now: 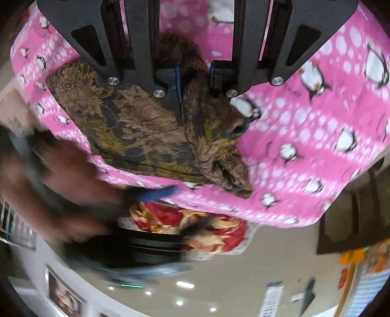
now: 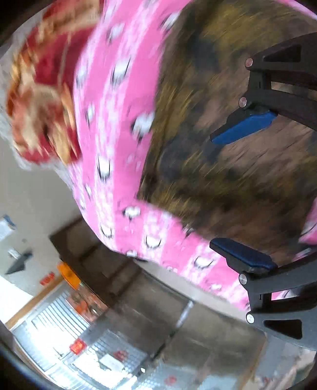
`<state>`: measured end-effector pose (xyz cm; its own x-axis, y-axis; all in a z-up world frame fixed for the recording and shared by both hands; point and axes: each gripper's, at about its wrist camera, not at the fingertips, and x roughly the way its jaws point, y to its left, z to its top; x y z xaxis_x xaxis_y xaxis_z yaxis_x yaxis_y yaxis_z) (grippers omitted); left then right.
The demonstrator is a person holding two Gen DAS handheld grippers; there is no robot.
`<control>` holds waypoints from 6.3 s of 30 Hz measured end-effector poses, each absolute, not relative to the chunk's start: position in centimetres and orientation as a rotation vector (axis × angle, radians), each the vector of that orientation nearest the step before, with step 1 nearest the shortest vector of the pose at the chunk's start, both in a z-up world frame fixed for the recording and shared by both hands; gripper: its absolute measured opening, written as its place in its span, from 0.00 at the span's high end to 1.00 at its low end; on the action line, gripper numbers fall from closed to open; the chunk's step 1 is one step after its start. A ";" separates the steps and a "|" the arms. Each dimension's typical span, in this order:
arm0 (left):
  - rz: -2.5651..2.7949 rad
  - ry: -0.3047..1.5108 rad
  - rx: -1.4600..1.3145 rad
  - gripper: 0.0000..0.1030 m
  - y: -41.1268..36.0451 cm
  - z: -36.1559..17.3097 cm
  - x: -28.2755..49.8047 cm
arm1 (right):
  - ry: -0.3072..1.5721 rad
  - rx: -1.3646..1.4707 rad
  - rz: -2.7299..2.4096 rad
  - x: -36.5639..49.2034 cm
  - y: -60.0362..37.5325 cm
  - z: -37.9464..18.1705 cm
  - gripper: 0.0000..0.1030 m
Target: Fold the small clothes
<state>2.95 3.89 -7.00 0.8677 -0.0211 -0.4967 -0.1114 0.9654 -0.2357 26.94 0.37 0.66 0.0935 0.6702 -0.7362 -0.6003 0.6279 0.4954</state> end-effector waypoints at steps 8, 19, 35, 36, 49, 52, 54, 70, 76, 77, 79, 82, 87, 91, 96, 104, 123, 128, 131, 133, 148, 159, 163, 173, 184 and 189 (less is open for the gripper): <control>-0.029 0.514 -0.222 0.86 2.7 -6.5 4.2 | 1.258 -0.337 0.948 29.1 11.8 -2.1 0.26; -0.080 0.519 -0.247 0.86 2.4 -5.0 3.5 | 1.186 -0.506 0.845 30.0 12.1 -3.0 0.90; -0.419 0.563 -0.089 0.86 -15.9 -3.3 7.3 | 1.192 -0.370 0.670 33.6 -13.9 0.3 0.91; -0.431 0.580 -0.084 0.86 -17.2 -3.8 7.8 | 1.200 -0.360 0.649 33.9 -15.6 -0.3 0.91; -0.491 0.739 -0.032 0.70 -21.2 -7.3 7.8 | 1.180 -0.028 0.539 35.0 -26.0 -6.3 0.64; -0.537 0.732 -0.061 0.70 -19.2 -5.8 4.9 | 1.096 0.031 0.531 32.4 -28.5 -3.2 0.64; -0.526 0.699 -0.080 0.70 -16.8 -4.5 3.2 | 1.041 0.045 0.562 29.5 -29.6 -0.9 0.64; -0.259 0.905 -0.250 0.88 -8.6 -7.6 9.0 | 0.938 -0.032 0.512 13.7 -28.9 -8.2 0.76; -0.211 0.764 -0.234 0.88 -8.0 -1.6 17.0 | 0.864 0.038 0.431 17.1 -27.8 -2.2 0.74; -0.190 0.759 -0.227 0.88 -8.4 -1.2 19.7 | 0.846 0.061 0.396 18.1 -27.6 -1.5 0.74; -0.172 0.745 -0.217 0.88 -8.9 -1.1 23.0 | 0.825 0.111 0.313 20.8 -26.3 -0.7 0.74; -0.126 0.767 -0.190 0.88 -9.7 -2.8 27.7 | 0.788 0.137 0.238 25.1 -24.6 -0.7 0.73; -0.081 0.808 -0.261 0.87 -8.7 -7.8 30.1 | 0.821 0.034 0.247 29.8 -22.4 -6.2 0.70; -0.102 0.777 -0.282 0.86 -8.4 -9.1 29.9 | 0.889 0.177 0.269 31.3 -24.8 -9.1 0.58; -0.122 0.792 -0.317 0.87 -7.9 -9.2 30.3 | 0.918 0.234 0.294 32.2 -25.5 -9.6 0.55; -0.229 0.816 -0.370 0.08 -0.8 -3.8 24.7 | 0.819 0.335 0.420 28.9 -30.7 -3.7 0.41; -0.627 0.921 -0.531 0.06 -2.8 -11.5 21.2 | 0.942 0.529 0.780 26.1 -35.0 -12.7 0.19; -0.628 0.912 -0.542 0.08 -2.0 -11.2 20.4 | 0.919 0.518 0.824 26.5 -34.1 -12.3 0.27; -0.604 0.920 -0.560 0.25 -1.4 -11.3 20.4 | 0.938 0.477 0.923 26.1 -32.9 -12.6 0.46; -0.567 0.919 -0.588 0.42 -0.8 -11.7 21.2 | 0.953 0.483 0.860 26.8 -32.8 -13.1 0.58; -0.367 0.839 -0.531 0.89 1.3 -7.4 18.6 | 1.077 0.627 0.692 26.9 -29.9 -11.6 0.77; -0.237 0.858 -0.580 0.87 13.3 -9.9 15.7 | 1.066 0.557 0.845 25.5 -17.1 -11.8 0.78; -0.180 0.901 -0.512 0.64 12.2 -10.8 16.2 | 1.076 0.561 0.799 25.3 -17.6 -12.3 0.78; -0.107 0.732 -0.355 0.62 11.9 -3.9 11.6 | 0.911 0.221 0.705 17.6 -19.8 -2.7 0.73; -0.085 0.796 -0.223 0.64 4.9 -10.4 6.4 | 0.904 -0.122 0.587 7.9 -16.5 -9.3 0.73; -0.090 0.786 -0.263 0.64 5.6 -6.8 8.4 | 0.965 -0.116 0.596 8.6 -16.4 -7.2 0.70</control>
<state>8.36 5.61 -6.80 0.7050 -0.1773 -0.6867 -0.0173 0.9636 -0.2666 8.65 -16.36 -7.22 0.4237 0.4250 -0.7999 -0.5250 0.8349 0.1655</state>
